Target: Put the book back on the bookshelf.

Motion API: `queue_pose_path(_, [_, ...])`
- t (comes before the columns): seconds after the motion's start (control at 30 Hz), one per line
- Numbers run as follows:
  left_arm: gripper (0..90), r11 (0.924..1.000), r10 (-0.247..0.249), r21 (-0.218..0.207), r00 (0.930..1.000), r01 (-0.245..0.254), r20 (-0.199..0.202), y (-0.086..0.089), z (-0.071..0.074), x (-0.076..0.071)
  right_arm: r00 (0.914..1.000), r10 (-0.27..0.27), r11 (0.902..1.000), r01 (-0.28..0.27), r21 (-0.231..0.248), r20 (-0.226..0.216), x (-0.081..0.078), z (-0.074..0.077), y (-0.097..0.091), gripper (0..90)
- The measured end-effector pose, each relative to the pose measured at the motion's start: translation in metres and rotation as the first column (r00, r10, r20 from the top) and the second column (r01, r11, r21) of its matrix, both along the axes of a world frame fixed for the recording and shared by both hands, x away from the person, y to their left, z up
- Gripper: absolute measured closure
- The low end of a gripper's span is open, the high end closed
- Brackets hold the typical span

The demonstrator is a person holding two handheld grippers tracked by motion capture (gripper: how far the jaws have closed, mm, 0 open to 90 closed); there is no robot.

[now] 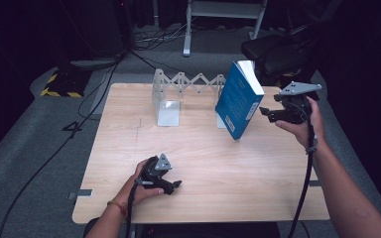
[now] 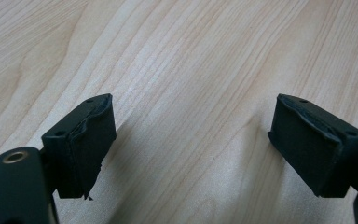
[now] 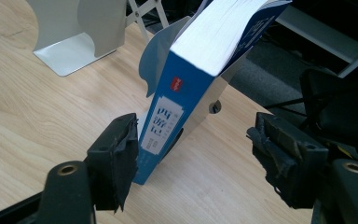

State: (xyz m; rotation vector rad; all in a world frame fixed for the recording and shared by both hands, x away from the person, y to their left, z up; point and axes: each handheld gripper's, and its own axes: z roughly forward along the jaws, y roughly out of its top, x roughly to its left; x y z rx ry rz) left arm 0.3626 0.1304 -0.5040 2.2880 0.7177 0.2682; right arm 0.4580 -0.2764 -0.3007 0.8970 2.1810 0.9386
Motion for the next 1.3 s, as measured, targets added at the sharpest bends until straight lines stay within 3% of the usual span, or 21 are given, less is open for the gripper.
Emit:
queue_pose_path(0.2, [15.0, 1.0, 0.0, 0.0, 1.0, 0.0, 0.0, 0.0, 0.0, 0.0, 0.9996, 0.025, 0.9991, -0.025, -0.035, 0.015, -0.011, -0.01, -0.005, 31.5])
queue_pose_path(0.5, [15.0, 1.0, 0.0, 0.0, 1.0, 0.0, 0.0, 0.0, 0.0, 0.0, 0.9987, 0.044, 0.9979, -0.043, -0.048, 0.027, -0.022, -0.022, -0.014, 31.1])
queue_pose_path(0.6, [15.0, 1.0, 0.0, 0.0, 1.0, 0.0, 0.0, 0.0, 0.0, 0.0, 0.9966, 0.057, 0.9959, -0.053, -0.074, 0.059, -0.029, -0.027, -0.017, 31.0])
queue_pose_path(1.0, [15.0, 1.0, 0.0, 0.0, 1.0, 0.0, 0.0, 0.0, 0.0, 0.0, 0.995, 0.084, 0.994, -0.08, -0.075, 0.052, -0.05, -0.052, -0.03, 31.1])
queue_pose_path(1.3, [15.0, 1.0, 0.0, 0.0, 1.0, 0.0, 0.0, 0.0, 0.0, 0.0, 0.9938, 0.11, 0.9923, -0.108, -0.06, 0.018, -0.06, -0.083, -0.045, 30.6])
